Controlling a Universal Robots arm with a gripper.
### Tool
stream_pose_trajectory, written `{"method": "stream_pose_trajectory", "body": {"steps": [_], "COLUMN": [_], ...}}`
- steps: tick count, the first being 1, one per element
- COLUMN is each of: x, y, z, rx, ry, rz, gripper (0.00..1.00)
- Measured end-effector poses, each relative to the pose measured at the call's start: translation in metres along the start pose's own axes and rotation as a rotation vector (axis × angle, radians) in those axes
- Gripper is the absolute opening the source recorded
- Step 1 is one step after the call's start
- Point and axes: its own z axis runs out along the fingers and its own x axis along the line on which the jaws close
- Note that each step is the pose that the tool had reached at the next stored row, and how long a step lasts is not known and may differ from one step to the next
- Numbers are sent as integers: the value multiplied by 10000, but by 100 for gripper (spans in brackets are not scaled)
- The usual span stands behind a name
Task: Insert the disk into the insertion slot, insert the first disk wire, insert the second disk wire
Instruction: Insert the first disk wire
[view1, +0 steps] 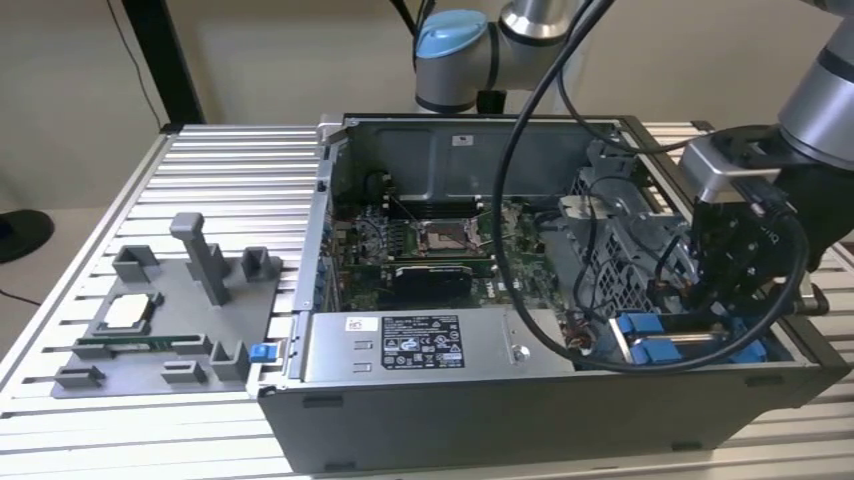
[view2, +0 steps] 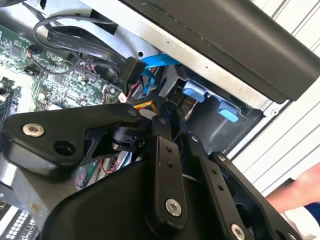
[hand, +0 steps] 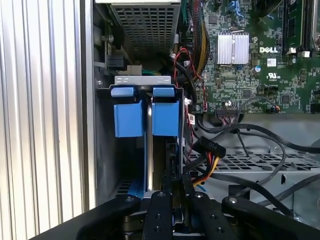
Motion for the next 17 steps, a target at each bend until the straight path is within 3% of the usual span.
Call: {"method": "stream_pose_trajectory", "body": {"steps": [2,3,6,14,17], "x": [0,1,-1,-3,-3], "y": [-1,-1,0,5,3], "z": [3,-3,-64,-422,-473], "rx": [2,3,2,-2,-2], "ry": [-1,4,7,12,9], "rz": [-1,-1,-1,0,-2], "gripper": [0,100,100,100,100]}}
